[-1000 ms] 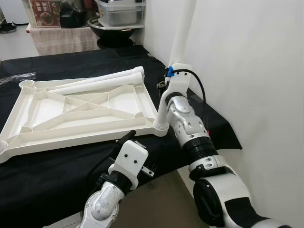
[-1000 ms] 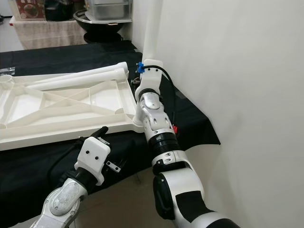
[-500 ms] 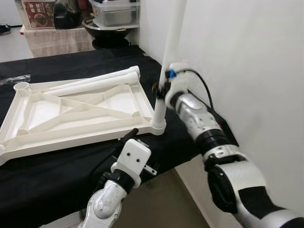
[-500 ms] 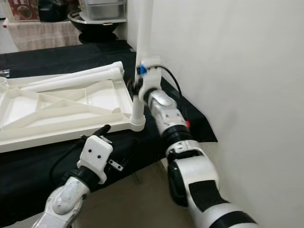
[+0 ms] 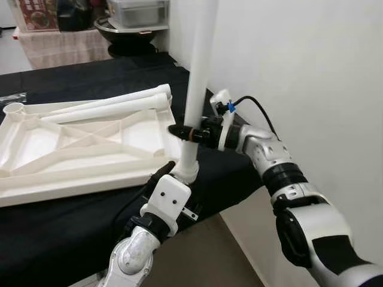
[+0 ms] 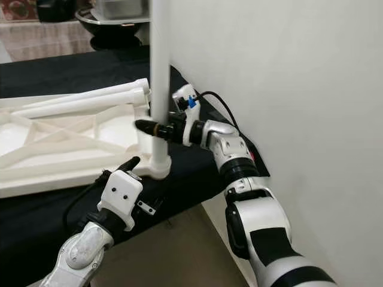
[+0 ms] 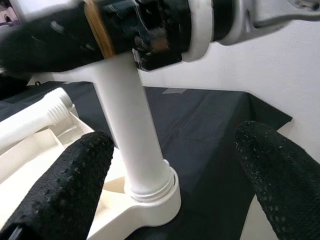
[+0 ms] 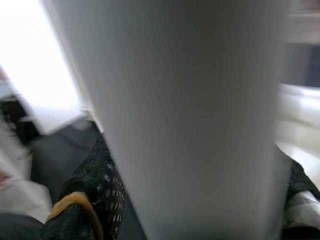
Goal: Building children table
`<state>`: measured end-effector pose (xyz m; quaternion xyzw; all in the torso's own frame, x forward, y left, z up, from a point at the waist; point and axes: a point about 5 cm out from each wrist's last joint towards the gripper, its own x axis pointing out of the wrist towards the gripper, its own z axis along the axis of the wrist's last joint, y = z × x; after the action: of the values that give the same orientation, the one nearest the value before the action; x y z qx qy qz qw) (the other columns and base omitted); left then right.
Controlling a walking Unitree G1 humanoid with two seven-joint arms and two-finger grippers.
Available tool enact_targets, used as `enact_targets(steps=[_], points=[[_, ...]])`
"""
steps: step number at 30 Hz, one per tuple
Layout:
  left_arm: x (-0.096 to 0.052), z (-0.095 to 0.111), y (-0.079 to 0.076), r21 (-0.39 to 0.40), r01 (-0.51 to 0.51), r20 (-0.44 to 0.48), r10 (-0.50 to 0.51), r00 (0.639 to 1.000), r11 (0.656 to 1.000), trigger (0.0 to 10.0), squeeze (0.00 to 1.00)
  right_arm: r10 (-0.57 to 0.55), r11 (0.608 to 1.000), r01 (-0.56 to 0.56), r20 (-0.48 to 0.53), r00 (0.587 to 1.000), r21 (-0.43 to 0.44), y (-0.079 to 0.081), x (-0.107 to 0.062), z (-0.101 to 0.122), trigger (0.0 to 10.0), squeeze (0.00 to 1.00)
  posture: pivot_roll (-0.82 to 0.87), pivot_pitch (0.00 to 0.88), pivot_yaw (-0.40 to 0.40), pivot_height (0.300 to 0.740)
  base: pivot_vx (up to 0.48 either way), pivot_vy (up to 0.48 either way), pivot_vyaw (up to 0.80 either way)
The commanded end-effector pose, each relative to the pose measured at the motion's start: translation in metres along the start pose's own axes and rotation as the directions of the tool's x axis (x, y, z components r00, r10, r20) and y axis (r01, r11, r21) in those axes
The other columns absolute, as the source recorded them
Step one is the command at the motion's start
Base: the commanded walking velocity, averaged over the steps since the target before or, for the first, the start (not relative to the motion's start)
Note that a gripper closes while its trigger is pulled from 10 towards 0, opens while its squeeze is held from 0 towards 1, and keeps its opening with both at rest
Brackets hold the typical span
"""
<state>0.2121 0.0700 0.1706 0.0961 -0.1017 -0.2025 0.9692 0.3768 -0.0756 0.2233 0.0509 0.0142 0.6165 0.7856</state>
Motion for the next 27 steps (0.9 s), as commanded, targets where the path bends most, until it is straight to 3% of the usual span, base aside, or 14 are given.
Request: enact_targets(steps=[1,4,5,7,8,13,16,18,19,20,21,23,24,27], points=[[-0.001,0.001,0.001,-0.001,-0.005,-0.001,0.005,1.0,1.0,10.0,0.0,0.059,0.998,-0.059,-0.005,0.998,-0.029,0.004,0.009,0.006,10.0,0.0,0.04,0.0,-0.111,0.74,0.0,0.0,0.0],[-0.001,0.001,0.001,0.0,-0.005,-0.001,0.005,1.0,1.0,10.0,0.0,0.089,0.995,-0.09,-0.017,0.996,-0.038,0.007,0.015,0.003,10.0,0.0,0.04,0.0,-0.114,0.74,0.0,0.0,0.0],[-0.001,0.001,0.001,0.0,-0.006,-0.002,0.006,1.0,1.0,10.0,0.0,0.092,0.995,-0.093,-0.022,0.995,-0.044,0.008,0.017,0.002,7.6,0.0,0.04,0.0,-0.114,0.74,0.0,0.0,0.0],[-0.001,0.001,0.001,0.0,-0.006,-0.002,0.006,1.0,1.0,10.0,0.0,0.092,0.995,-0.093,-0.022,0.995,-0.044,0.008,0.017,0.002,7.6,0.0,0.04,0.0,-0.114,0.74,0.0,0.0,0.0],[-0.001,0.001,0.0,0.001,-0.006,-0.002,0.006,1.0,1.0,10.0,0.0,0.063,0.996,-0.065,-0.03,0.998,-0.056,0.007,0.021,0.0,0.0,0.0,0.05,0.0,-0.117,0.74,0.0,0.0,0.0],[-0.001,0.001,0.0,0.002,-0.009,-0.001,0.009,1.0,1.0,10.0,0.0,-0.051,0.996,0.047,-0.042,0.998,-0.081,0.004,0.026,-0.006,0.0,0.0,0.05,0.0,-0.118,0.74,0.0,0.0,0.0],[-0.001,0.002,0.002,0.005,-0.01,-0.001,0.01,1.0,1.0,10.0,0.0,-0.397,0.916,0.393,-0.051,0.916,-0.081,-0.013,0.025,-0.01,0.0,0.0,0.04,0.0,-0.114,0.74,0.0,0.0,0.0],[-0.001,0.002,0.002,0.005,-0.01,-0.001,0.01,1.0,1.0,10.0,0.0,-0.397,0.916,0.393,-0.051,0.916,-0.081,-0.013,0.025,-0.01,0.0,0.0,0.04,0.0,-0.114,0.74,0.0,0.0,0.0],[-0.001,0.002,0.002,0.005,-0.01,-0.001,0.01,1.0,1.0,10.0,0.0,-0.526,0.849,0.521,-0.046,0.849,-0.092,-0.02,0.021,-0.008,0.0,0.0,0.04,0.0,-0.11,0.74,0.0,0.0,0.0],[-0.001,0.002,0.002,0.006,-0.01,-0.002,0.01,1.0,1.0,10.0,0.0,-0.681,0.732,0.678,-0.019,0.732,-0.065,-0.029,0.013,-0.006,0.0,0.0,0.04,0.0,-0.11,0.74,0.0,0.0,0.0],[-0.001,0.002,0.002,0.006,-0.01,-0.002,0.01,1.0,1.0,10.0,0.0,-0.681,0.732,0.678,-0.019,0.732,-0.065,-0.029,0.013,-0.006,0.0,0.0,0.04,0.0,-0.11,0.74,0.0,0.0,0.0],[-0.001,0.002,0.002,0.006,-0.007,-0.001,0.007,1.0,1.0,10.0,0.0,-0.911,0.413,0.911,0.011,0.413,-0.005,-0.043,-0.012,-0.004,0.0,0.0,0.04,0.0,-0.108,0.74,0.0,0.0,0.0],[0.0,0.002,0.001,0.006,-0.005,0.001,0.005,1.0,1.0,10.0,0.0,-0.959,0.284,0.958,0.018,0.284,0.03,-0.046,-0.022,-0.004,0.0,0.0,0.04,0.0,-0.108,0.74,0.0,0.0,0.0],[0.0,0.002,0.001,0.006,-0.005,0.001,0.005,1.0,1.0,10.0,0.0,-0.959,0.284,0.958,0.018,0.284,0.03,-0.046,-0.022,-0.004,0.0,0.0,0.04,0.0,-0.108,0.74,0.0,0.0,0.0]])
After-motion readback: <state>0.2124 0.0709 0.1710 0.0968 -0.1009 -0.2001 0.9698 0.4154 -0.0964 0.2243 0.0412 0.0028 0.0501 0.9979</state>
